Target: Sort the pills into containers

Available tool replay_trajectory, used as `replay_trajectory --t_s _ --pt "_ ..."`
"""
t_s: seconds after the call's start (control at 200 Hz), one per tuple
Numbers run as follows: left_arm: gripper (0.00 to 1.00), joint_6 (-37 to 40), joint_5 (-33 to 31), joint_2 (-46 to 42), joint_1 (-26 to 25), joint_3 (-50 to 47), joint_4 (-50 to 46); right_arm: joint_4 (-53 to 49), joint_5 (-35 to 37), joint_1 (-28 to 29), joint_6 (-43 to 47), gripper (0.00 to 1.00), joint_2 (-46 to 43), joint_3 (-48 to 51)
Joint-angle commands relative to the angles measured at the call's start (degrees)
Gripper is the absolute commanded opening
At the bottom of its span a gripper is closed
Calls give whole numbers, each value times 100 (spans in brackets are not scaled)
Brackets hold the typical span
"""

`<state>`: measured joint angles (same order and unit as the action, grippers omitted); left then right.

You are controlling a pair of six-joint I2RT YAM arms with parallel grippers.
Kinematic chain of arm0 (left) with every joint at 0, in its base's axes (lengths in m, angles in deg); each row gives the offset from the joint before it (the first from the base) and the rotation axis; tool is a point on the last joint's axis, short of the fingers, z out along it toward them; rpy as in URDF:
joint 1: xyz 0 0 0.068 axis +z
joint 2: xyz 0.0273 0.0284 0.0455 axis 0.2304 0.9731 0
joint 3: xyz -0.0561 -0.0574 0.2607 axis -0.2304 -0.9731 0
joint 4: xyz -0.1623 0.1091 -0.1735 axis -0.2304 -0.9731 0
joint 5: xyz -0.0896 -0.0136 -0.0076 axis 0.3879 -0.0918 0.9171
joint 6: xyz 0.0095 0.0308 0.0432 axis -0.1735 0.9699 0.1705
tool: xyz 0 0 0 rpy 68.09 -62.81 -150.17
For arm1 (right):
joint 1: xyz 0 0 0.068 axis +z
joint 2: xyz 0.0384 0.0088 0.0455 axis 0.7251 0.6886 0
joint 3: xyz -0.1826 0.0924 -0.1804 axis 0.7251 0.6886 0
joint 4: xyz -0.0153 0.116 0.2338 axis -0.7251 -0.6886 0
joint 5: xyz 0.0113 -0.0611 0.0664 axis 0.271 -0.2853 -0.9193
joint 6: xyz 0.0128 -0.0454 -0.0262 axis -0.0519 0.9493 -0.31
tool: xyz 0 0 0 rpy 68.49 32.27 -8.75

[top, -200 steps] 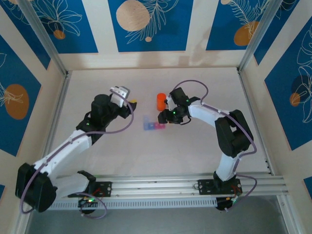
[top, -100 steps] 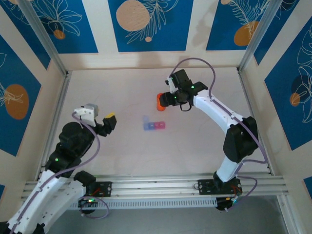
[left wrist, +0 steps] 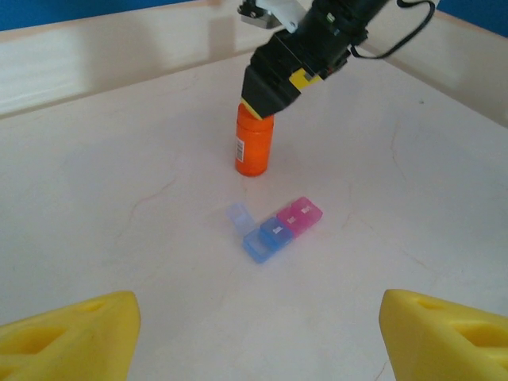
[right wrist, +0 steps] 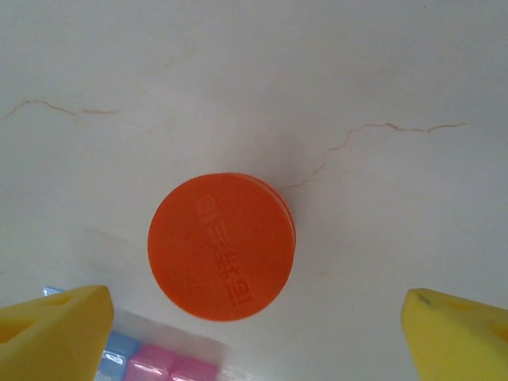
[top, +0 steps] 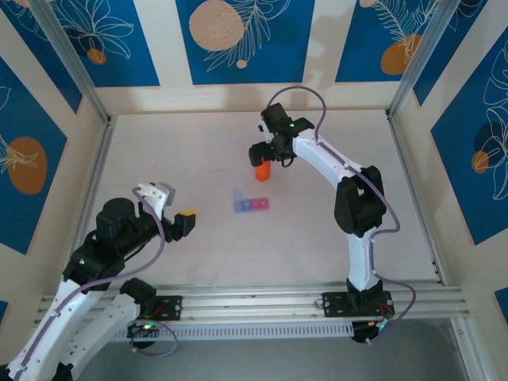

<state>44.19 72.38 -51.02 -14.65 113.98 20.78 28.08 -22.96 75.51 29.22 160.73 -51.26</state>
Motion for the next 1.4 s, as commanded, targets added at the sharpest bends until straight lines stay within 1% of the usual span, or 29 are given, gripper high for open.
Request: replay_trajectory --t_s 0.0,0.145,0.47,0.65,0.8,0.955,1.095,1.235,1.321,1.396 --pt "79 222 71 -230 29 -162 -23 -362 69 45 59 94 207 -403" --pt "79 222 22 -433 31 -331 15 -485 4 102 94 94 555 -695" --pt "80 259 -15 -455 31 -373 -31 -707 157 190 15 91 1205 -1227" --pt "80 261 -32 -464 29 -388 -36 -759 189 234 32 82 1390 -1327" --pt "80 265 -57 -464 36 -393 -48 -740 215 252 34 71 1447 -1315" --pt "80 265 -33 -458 28 -404 -45 -720 208 252 80 63 1457 -1292" --pt "80 240 58 -455 28 -414 -23 -731 192 252 159 53 1422 -1285" --pt "80 213 231 -447 29 -432 66 -671 135 247 195 46 1177 -1137" --pt "80 126 422 -412 32 -426 197 -639 87 243 221 44 898 -986" --pt "80 -4 616 -403 28 -377 428 -629 79 243 260 40 585 -819"
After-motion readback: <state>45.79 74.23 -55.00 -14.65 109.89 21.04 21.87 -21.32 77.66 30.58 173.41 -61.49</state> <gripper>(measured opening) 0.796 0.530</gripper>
